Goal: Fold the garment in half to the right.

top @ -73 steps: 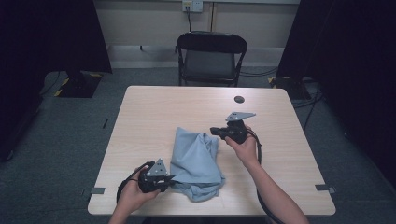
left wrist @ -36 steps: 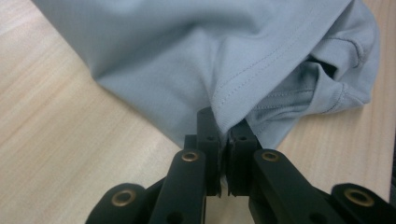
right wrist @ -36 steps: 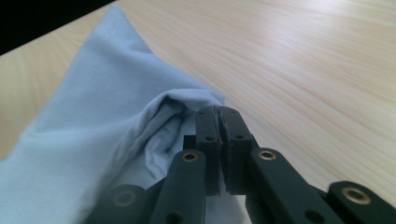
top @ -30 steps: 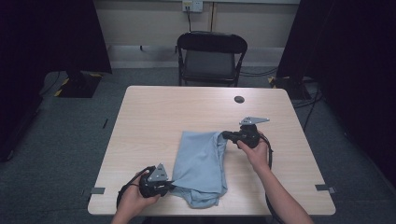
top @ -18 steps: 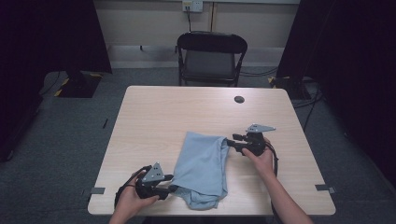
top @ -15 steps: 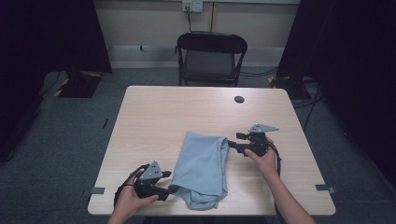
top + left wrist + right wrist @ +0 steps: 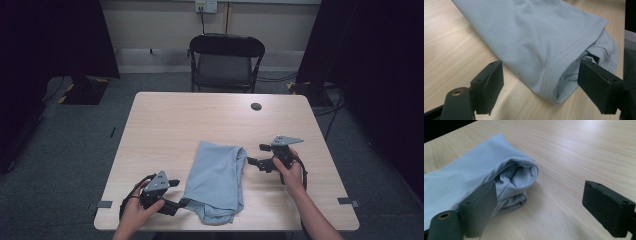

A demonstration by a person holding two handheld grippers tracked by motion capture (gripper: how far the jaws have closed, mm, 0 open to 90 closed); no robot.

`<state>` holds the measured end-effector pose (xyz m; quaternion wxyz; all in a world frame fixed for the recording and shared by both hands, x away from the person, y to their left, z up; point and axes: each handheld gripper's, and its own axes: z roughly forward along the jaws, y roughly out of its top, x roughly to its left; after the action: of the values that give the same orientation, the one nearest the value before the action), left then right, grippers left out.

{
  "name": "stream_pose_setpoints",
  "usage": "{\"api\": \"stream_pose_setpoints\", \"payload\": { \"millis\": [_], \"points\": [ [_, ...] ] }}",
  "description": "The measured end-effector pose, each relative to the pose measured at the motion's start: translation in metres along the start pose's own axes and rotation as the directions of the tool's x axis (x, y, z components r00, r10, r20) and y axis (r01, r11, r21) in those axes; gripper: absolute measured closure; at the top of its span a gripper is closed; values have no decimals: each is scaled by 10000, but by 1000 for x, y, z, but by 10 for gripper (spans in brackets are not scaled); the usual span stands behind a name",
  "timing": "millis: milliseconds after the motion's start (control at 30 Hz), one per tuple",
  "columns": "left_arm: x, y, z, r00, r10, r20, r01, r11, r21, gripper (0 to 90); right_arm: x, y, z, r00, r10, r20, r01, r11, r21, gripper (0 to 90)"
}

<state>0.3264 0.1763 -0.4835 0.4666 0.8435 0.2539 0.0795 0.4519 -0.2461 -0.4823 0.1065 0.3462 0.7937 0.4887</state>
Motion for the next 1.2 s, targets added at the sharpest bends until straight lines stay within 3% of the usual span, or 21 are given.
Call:
{"api": "stream_pose_setpoints", "payload": {
  "millis": [233, 467, 967, 1200],
  "points": [
    [2, -3, -3, 10000, 76, -17, -76, 9997, 226, 209, -1, -7, -5, 9999, -71, -70, 72, 9999, 132, 119],
    [6, -5, -11, 9999, -92, -53, 92, 10000, 19, 210, -2, -10, -10, 9996, -174, -212, 179, 9996, 211, 119],
    [13, -16, -18, 9999, -115, -120, 118, 9995, 288, 213, -6, -24, -24, 9990, -352, -260, 363, 9983, 445, 119],
    [20, -22, -24, 9986, -403, -355, 414, 9987, 299, 213, -9, -27, -33, 9991, -361, -204, 372, 9980, 516, 119]
  ]
}}
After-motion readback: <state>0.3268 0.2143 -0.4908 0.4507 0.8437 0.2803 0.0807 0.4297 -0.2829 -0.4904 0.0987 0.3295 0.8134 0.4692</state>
